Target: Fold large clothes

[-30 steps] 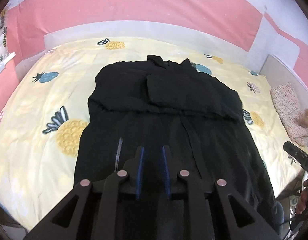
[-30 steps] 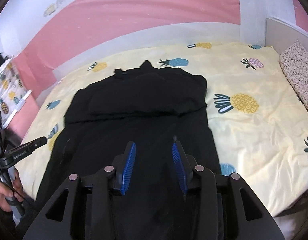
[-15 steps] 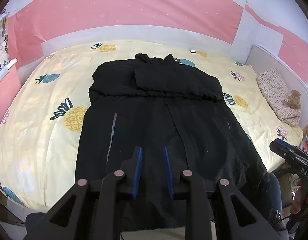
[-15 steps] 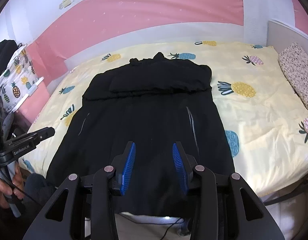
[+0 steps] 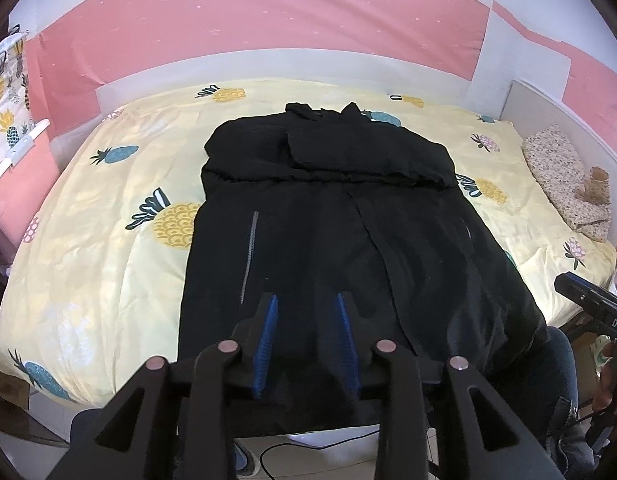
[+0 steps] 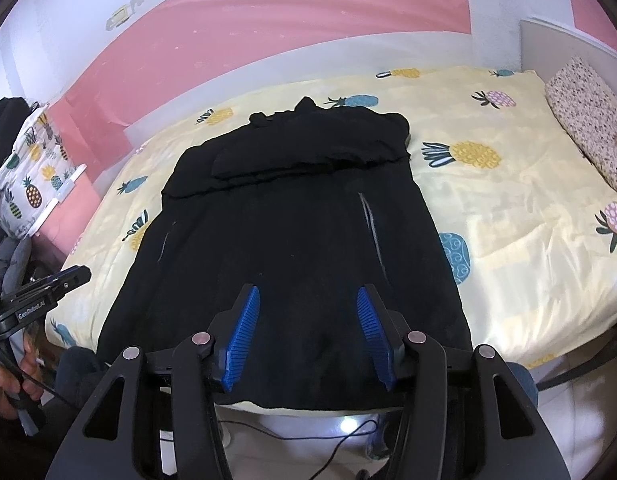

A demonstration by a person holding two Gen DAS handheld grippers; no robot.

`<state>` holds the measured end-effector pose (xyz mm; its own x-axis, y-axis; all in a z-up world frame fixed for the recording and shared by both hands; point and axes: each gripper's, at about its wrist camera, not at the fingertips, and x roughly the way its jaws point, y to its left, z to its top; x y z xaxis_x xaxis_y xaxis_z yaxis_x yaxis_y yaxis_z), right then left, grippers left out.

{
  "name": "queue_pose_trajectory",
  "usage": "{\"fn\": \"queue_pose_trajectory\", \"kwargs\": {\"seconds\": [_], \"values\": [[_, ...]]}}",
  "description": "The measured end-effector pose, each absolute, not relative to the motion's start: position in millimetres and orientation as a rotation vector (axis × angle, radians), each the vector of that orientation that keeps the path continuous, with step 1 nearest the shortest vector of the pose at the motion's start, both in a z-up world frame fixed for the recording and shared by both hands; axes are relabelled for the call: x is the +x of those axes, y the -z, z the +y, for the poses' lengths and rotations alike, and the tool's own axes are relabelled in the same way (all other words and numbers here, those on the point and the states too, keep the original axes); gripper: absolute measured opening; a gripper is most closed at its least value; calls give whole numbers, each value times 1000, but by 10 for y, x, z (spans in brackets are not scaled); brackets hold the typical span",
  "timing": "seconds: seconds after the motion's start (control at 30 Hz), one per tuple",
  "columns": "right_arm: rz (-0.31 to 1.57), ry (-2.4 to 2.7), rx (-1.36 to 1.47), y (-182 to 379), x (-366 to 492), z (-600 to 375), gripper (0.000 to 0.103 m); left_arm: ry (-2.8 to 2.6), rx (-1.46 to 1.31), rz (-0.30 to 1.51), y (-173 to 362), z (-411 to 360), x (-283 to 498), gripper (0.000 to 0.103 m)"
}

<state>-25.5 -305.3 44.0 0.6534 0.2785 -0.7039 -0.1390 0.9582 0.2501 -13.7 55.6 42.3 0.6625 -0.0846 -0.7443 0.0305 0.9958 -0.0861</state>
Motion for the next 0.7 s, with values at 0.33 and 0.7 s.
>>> {"fn": "queue_pose_trajectory", "kwargs": {"seconds": [0.33, 0.7], "values": [[865, -201, 212, -271, -238, -3228, 53, 22, -98, 865, -294, 756, -133, 44], [974, -135, 268, 131, 21, -3572, 63, -43, -149, 936, 65, 1177, 69, 52]]}}
